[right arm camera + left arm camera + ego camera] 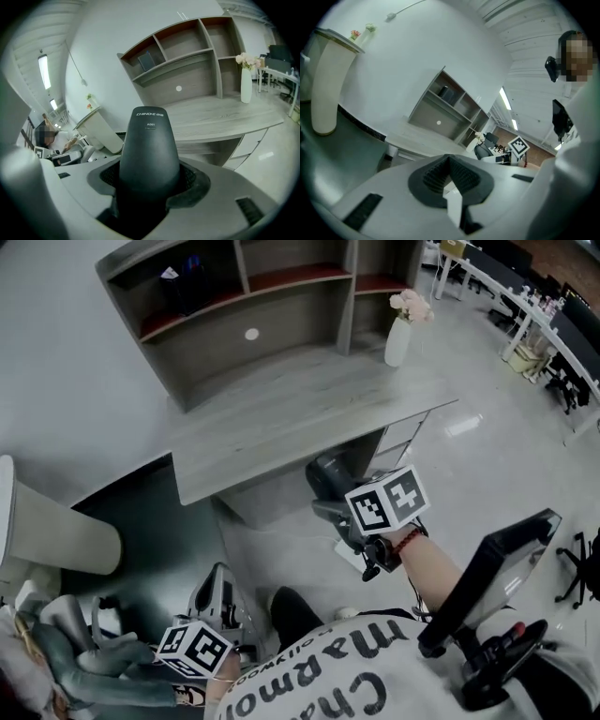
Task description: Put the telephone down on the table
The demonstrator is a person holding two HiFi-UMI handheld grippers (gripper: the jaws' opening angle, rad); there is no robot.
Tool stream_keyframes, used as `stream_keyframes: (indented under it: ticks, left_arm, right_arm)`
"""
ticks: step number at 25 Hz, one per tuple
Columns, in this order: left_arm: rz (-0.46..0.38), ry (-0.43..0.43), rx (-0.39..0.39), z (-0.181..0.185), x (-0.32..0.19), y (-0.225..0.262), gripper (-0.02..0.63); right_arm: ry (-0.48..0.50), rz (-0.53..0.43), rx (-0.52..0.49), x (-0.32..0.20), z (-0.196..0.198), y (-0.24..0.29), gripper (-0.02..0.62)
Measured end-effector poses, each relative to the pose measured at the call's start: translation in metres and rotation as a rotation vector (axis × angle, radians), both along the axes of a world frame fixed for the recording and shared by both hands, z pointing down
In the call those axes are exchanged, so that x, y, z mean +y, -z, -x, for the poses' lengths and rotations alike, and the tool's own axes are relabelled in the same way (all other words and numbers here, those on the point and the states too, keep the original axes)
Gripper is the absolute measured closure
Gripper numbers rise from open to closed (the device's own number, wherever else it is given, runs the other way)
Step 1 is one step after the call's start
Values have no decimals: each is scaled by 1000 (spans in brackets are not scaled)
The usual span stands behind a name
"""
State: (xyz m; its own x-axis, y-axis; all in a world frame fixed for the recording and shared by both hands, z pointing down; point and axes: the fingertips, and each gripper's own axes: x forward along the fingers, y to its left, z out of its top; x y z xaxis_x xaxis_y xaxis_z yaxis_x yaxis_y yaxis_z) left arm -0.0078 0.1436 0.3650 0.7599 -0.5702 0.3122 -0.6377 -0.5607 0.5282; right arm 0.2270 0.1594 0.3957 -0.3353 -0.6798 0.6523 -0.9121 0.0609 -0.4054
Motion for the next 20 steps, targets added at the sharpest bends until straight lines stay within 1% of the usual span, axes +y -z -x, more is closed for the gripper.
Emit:
stream_keyframes:
  ticks: [2, 9, 15, 20]
  left_arm:
    - [-3, -36, -10, 3, -21, 4, 597]
    - [-14, -117, -21, 18, -92, 18, 597]
    - [-19, -165, -27, 35, -133, 21, 597]
    - [-38, -197, -28, 53, -158, 23, 597]
  right_arm:
    - [-28, 4, 1, -13, 4, 4, 313]
    - [-104, 3, 24, -62, 19, 19, 313]
    - [-160, -5, 27, -95, 33, 25, 313]
    - [-176, -4, 23, -119, 55, 24, 313]
